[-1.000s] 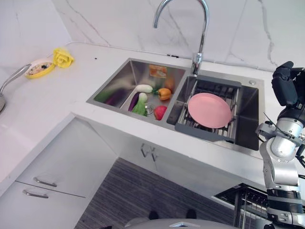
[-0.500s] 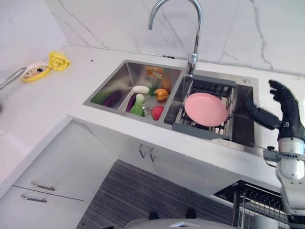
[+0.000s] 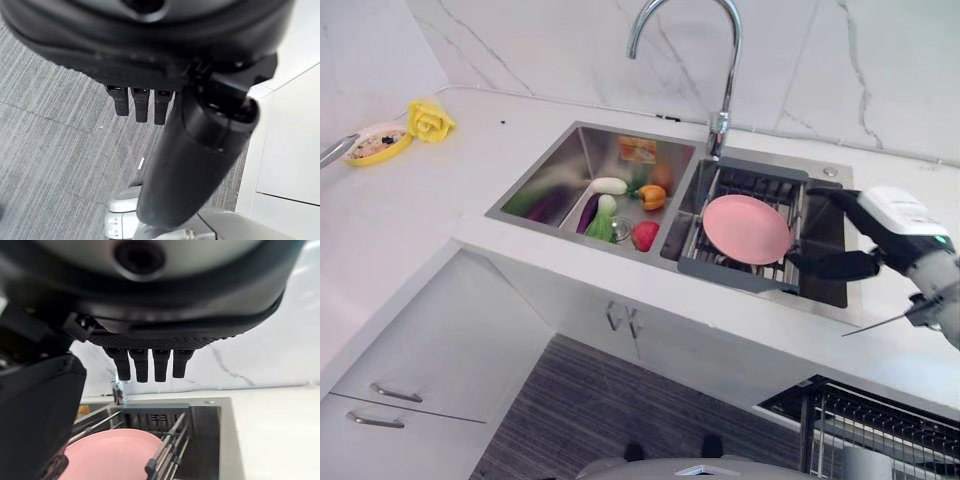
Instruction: Place the dishes in the dishwasher.
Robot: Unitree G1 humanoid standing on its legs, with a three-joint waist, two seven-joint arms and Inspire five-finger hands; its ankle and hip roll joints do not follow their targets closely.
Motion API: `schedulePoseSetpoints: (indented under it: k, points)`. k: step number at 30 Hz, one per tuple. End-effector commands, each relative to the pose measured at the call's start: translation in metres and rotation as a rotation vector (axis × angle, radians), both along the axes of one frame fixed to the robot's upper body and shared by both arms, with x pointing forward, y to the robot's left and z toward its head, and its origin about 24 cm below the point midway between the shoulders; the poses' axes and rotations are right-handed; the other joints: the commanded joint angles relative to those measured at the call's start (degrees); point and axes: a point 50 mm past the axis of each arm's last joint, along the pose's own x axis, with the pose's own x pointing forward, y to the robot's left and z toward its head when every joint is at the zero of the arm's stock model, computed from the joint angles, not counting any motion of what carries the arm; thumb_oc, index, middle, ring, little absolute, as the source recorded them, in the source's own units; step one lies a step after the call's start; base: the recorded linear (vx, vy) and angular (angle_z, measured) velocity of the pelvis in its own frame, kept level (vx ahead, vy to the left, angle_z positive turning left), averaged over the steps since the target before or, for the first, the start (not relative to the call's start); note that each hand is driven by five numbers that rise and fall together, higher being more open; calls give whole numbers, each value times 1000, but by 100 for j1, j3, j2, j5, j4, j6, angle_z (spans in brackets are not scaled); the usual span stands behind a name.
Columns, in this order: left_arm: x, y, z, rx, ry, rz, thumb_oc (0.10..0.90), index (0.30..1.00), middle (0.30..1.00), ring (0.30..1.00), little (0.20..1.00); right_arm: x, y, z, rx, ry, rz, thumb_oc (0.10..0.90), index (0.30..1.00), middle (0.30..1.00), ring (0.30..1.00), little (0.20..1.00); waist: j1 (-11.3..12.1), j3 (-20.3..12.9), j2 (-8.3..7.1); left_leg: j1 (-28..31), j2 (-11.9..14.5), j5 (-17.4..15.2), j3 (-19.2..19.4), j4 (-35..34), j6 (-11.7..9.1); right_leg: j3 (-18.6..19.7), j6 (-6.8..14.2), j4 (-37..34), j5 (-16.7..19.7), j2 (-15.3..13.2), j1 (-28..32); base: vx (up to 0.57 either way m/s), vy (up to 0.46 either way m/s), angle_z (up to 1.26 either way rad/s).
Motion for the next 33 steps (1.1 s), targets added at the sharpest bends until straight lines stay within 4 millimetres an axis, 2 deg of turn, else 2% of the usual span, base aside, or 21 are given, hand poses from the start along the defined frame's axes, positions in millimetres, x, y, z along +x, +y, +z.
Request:
schedulePoseSetpoints:
  k: [1,6,14,25,33]
  points:
    - [-1,33,7,81,26,-42,800,900,900,900,900,17,31,45,-179,-126,165,800,900,900,900,900,320,-233,-438,-268,490,208,248,11,-339,149,757,84,-206,-825,119,11,-5,-8]
    - [-13,35,7,78,66,-20,800,900,900,900,900,29,44,41,-366,-45,225,800,900,900,900,900,389,-242,-467,-188,529,187,303,11,-342,206,749,92,-252,-773,151,32,-9,-17]
    - [-18,33,7,69,73,-10,800,900,900,900,900,36,56,43,-509,-56,263,800,900,900,900,900,429,-236,-428,-196,521,190,252,11,-343,140,736,92,-289,-774,194,4,-2,-2]
    - [-22,31,6,72,79,-14,800,900,900,900,900,44,51,46,-624,-110,217,800,900,900,900,900,478,-216,-355,-259,491,220,202,11,-357,72,725,85,-300,-785,202,1,-3,2]
    - [-23,30,6,72,85,-22,800,900,900,900,900,50,46,39,-666,-110,190,800,900,900,900,900,506,-183,-258,-320,485,241,172,11,-368,25,722,81,-303,-816,179,0,0,0]
